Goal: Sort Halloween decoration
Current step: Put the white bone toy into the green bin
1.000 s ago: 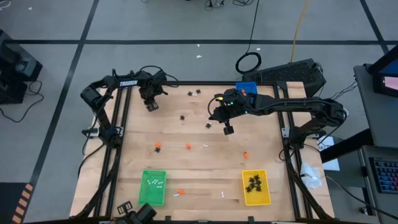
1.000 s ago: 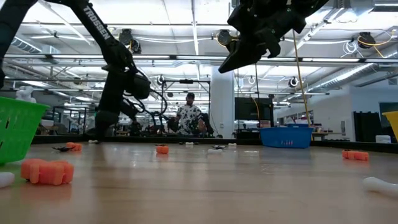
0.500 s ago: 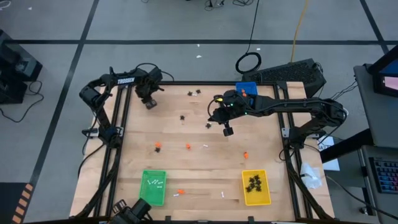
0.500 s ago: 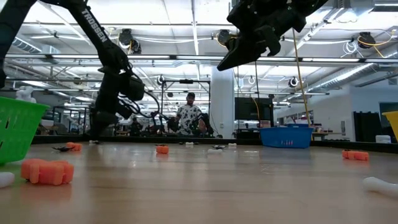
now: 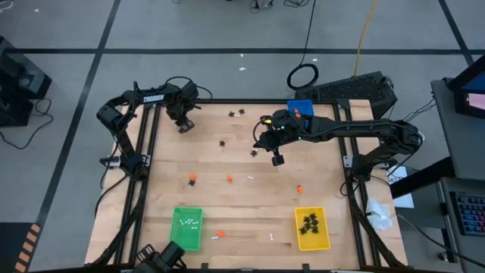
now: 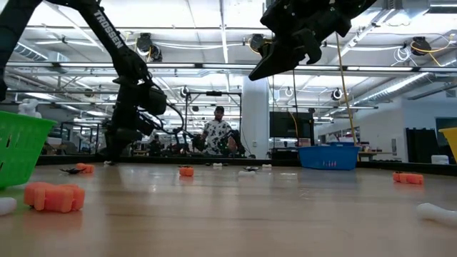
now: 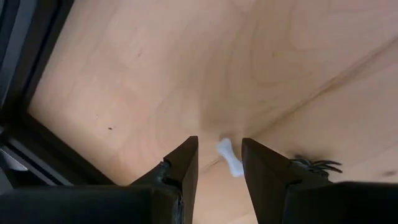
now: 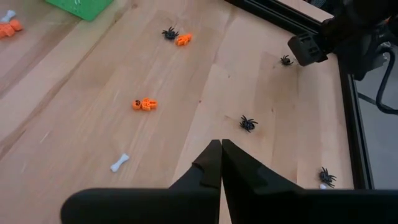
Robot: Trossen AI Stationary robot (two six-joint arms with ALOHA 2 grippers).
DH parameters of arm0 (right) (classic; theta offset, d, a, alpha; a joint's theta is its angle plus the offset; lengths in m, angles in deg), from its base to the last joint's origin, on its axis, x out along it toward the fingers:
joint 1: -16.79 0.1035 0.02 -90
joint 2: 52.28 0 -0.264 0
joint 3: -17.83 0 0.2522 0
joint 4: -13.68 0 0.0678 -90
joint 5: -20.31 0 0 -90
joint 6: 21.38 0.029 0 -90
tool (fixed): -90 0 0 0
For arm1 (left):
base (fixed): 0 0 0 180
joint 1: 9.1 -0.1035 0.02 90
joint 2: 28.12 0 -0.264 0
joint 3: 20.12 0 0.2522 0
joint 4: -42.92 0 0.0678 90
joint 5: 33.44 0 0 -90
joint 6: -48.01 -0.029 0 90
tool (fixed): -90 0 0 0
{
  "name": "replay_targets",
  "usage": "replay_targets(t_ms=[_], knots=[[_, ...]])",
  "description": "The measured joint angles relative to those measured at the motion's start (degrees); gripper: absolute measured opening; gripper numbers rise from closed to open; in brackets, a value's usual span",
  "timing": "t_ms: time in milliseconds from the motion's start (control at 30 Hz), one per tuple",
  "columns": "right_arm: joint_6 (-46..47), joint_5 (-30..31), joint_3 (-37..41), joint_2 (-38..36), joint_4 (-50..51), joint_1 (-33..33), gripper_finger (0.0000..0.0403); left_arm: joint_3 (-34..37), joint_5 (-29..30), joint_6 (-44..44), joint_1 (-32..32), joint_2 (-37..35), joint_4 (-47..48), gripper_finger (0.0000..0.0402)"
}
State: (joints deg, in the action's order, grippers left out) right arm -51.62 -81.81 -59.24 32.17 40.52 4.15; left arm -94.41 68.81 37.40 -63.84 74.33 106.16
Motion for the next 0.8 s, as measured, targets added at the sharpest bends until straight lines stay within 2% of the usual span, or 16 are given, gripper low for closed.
replay_targets(t_ms=[300, 500, 633, 800], knots=[[0.00, 0.00, 0.00, 0.00, -0.05, 0.00, 0.0000, 0.00, -0.01, 8.54, 0.00, -0.02, 1.03, 0.0122], [0.40, 0.00, 0.00, 0.00, -0.72, 0.00, 0.0000, 0.00, -0.38, 9.76, 0.00, -0.02, 1.03, 0.0122], [0.46, 0.00, 0.00, 0.00, -0.85, 0.00, 0.0000, 0.00, -3.96, 10.80, -0.09, 0.66, 1.11, 0.0122], [0.61, 0.00, 0.00, 0.00, -0.85, 0.00, 0.0000, -0.07, -3.71, 11.40, 0.50, 1.22, 1.09, 0.0122]])
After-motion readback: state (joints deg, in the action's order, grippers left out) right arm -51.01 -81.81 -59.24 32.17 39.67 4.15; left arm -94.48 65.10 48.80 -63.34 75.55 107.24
